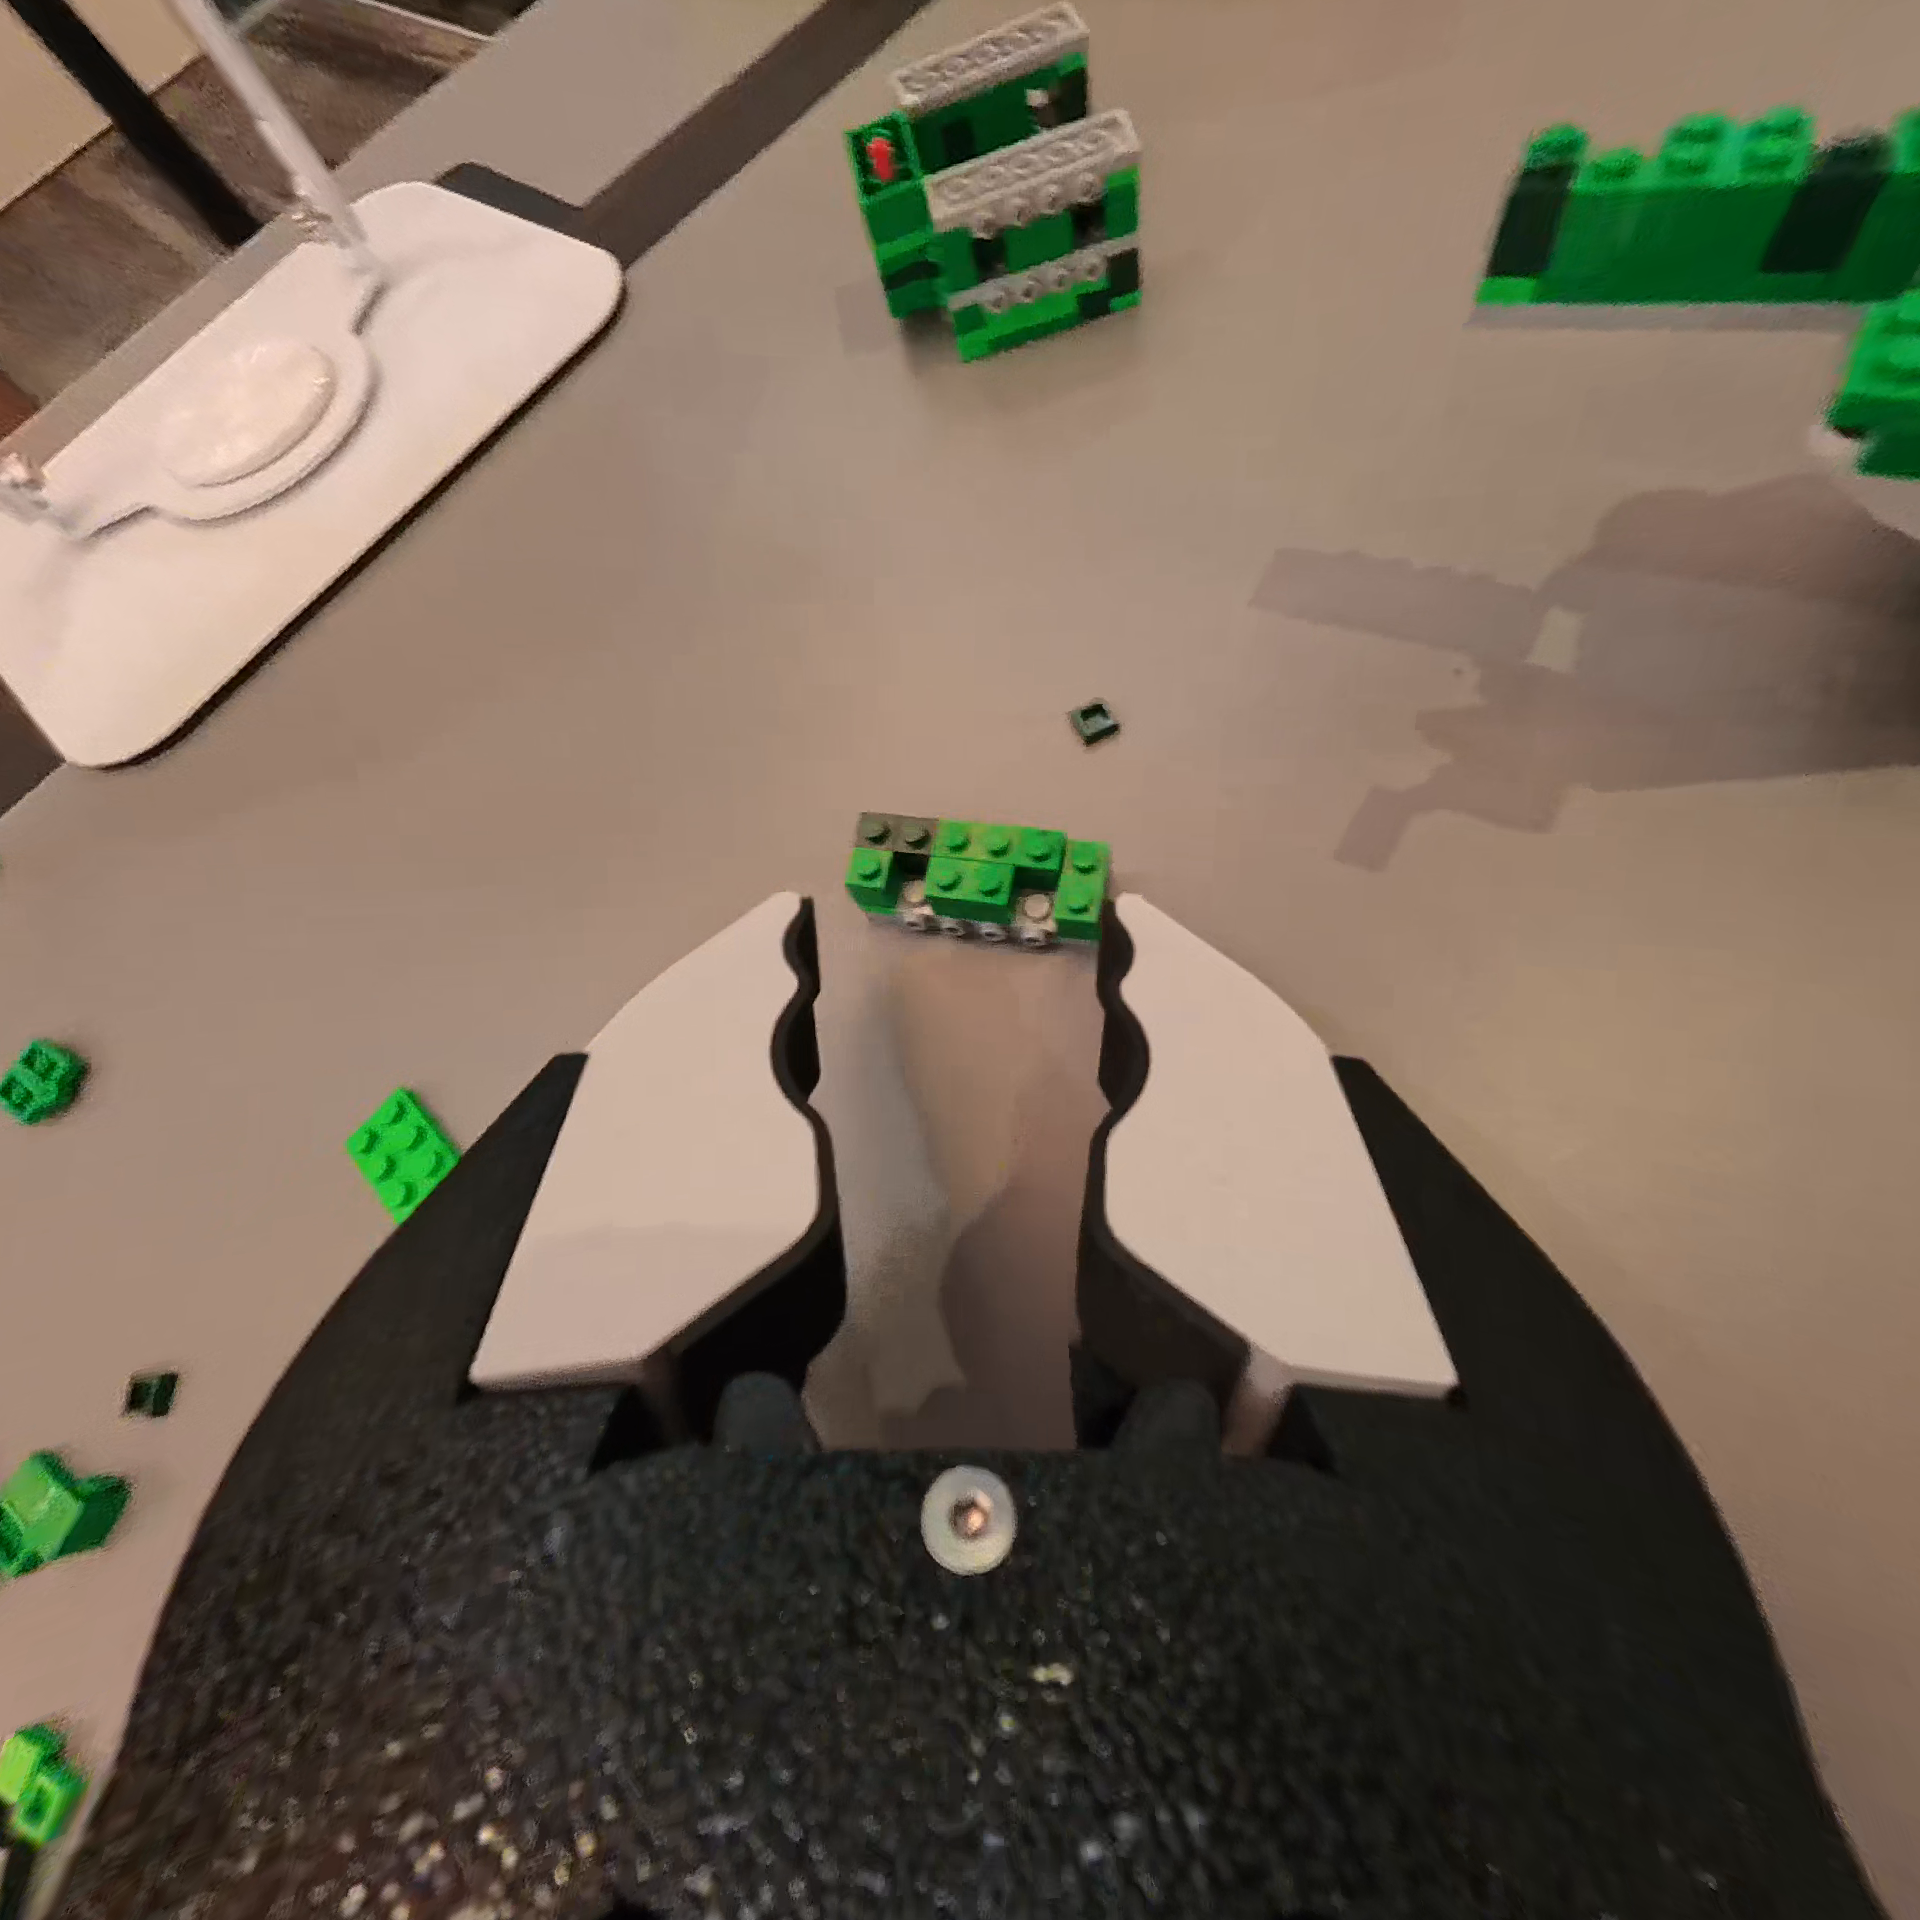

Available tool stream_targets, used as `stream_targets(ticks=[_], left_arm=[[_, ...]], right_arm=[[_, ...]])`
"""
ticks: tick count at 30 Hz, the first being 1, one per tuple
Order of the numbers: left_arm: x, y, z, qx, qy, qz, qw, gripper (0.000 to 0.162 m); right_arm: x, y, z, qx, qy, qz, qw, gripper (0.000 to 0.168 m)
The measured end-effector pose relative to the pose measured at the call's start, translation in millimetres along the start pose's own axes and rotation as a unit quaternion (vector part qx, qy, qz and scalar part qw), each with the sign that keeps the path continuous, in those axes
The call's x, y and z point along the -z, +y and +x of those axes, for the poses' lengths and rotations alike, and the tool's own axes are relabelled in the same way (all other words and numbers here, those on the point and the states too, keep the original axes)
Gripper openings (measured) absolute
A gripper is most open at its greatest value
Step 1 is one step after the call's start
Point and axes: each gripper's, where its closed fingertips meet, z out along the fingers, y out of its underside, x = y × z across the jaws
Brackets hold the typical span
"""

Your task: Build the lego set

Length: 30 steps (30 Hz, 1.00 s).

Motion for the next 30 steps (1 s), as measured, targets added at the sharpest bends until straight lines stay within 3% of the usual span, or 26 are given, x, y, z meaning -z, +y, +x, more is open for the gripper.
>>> stream_targets(ticks=[3,11,25,30], left_arm=[[-1,-3,-2,0.051,0.016,0.013,0.998,0.061],[-12,1,17,0.027,0.039,-0.025,0.999,0.085],[-13,0,17,0.02,0.034,-0.023,0.999,0.071],[-13,0,14,0.021,0.023,-0.024,0.999,0.057]], right_arm=[[0,0,-1,0.003,-0.001,0.0,1.0,0.019],[-1,0,-3,0.012,-0.003,-0.002,1.0,0.019],[-1,1,-4,0.014,-0.006,-0.003,1.0,0.019],[-1,1,-5,0.017,-0.008,-0.003,1.0,0.019]])
